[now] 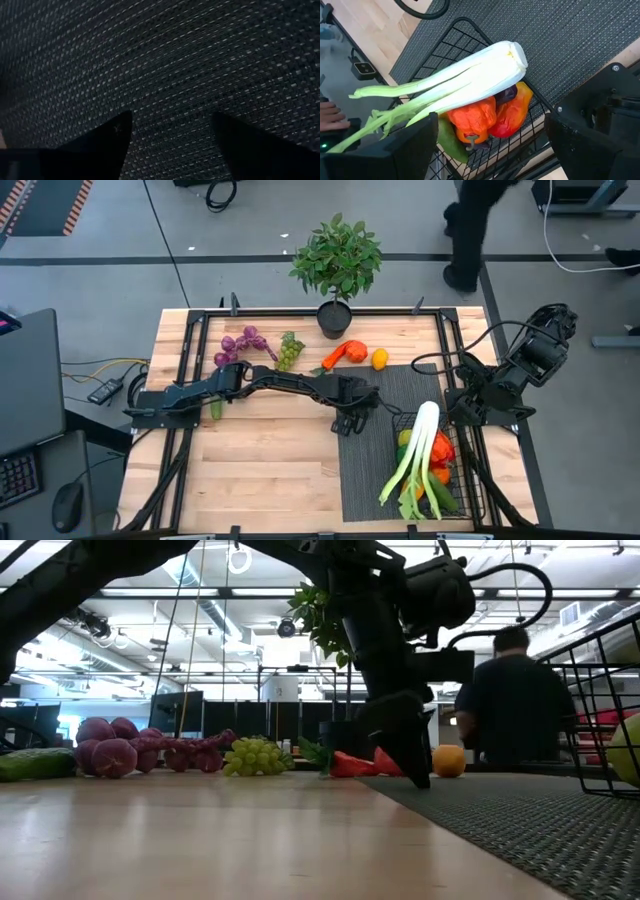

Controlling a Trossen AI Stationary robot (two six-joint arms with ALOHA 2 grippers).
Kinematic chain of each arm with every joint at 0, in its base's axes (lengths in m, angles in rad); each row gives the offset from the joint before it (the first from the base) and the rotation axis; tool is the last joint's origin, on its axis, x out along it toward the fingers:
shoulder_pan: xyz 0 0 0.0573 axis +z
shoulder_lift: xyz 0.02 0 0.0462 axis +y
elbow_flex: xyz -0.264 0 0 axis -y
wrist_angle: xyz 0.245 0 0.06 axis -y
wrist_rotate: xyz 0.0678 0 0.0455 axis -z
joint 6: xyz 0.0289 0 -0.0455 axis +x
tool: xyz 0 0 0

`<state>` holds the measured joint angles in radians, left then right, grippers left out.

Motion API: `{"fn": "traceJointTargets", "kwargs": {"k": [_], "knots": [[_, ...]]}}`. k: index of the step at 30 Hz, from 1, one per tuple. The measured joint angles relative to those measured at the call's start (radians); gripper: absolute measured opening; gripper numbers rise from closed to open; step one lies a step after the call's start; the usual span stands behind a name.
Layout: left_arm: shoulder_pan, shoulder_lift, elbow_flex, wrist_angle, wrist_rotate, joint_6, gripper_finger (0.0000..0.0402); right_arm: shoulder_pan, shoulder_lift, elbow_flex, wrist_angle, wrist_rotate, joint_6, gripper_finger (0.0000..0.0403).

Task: Build produce basket
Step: Put the mango into the black wire basket

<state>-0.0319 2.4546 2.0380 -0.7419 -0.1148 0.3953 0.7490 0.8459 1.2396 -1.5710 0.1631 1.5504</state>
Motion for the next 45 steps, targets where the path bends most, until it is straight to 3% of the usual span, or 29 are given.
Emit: {"fn": "traceJointTargets", "kwargs": {"k": [6, 16, 22, 32, 37, 40, 45], "knots": [[-0.005, 0.01, 0.001, 0.013, 0.01, 0.115, 0.0286, 0.0, 0.0, 0.0, 0.0, 0.0, 0.01, 0.0365], [-0.005, 0.006, -0.001, 0.033, 0.005, 0.126, 0.0286, 0.0, 0.0, 0.0, 0.0, 0.027, 0.017, 0.0365], [-0.008, -0.007, 0.019, 0.018, -0.072, 0.167, 0.0286, 0.0, 0.0, 0.0, 0.0, 0.027, 0.002, 0.0365], [-0.003, -0.008, 0.218, -0.109, -0.258, 0.126, 0.0286, 0.0, 0.0, 0.0, 0.0, 0.035, -0.026, 0.0365], [0.007, -0.011, 0.317, -0.25, -0.282, 0.007, 0.0286, 0.0, 0.0, 0.0, 0.0, 0.052, -0.078, 0.0365], [0.019, -0.036, 0.31, -0.325, -0.335, -0.13, 0.0286, 0.0, -0.001, 0.0, 0.0, 0.1, -0.107, 0.0365], [0.059, -0.077, 0.317, -0.543, -0.332, -0.597, 0.0286, -0.004, -0.002, 0.0, 0.0, 0.191, -0.113, 0.0365]]}}
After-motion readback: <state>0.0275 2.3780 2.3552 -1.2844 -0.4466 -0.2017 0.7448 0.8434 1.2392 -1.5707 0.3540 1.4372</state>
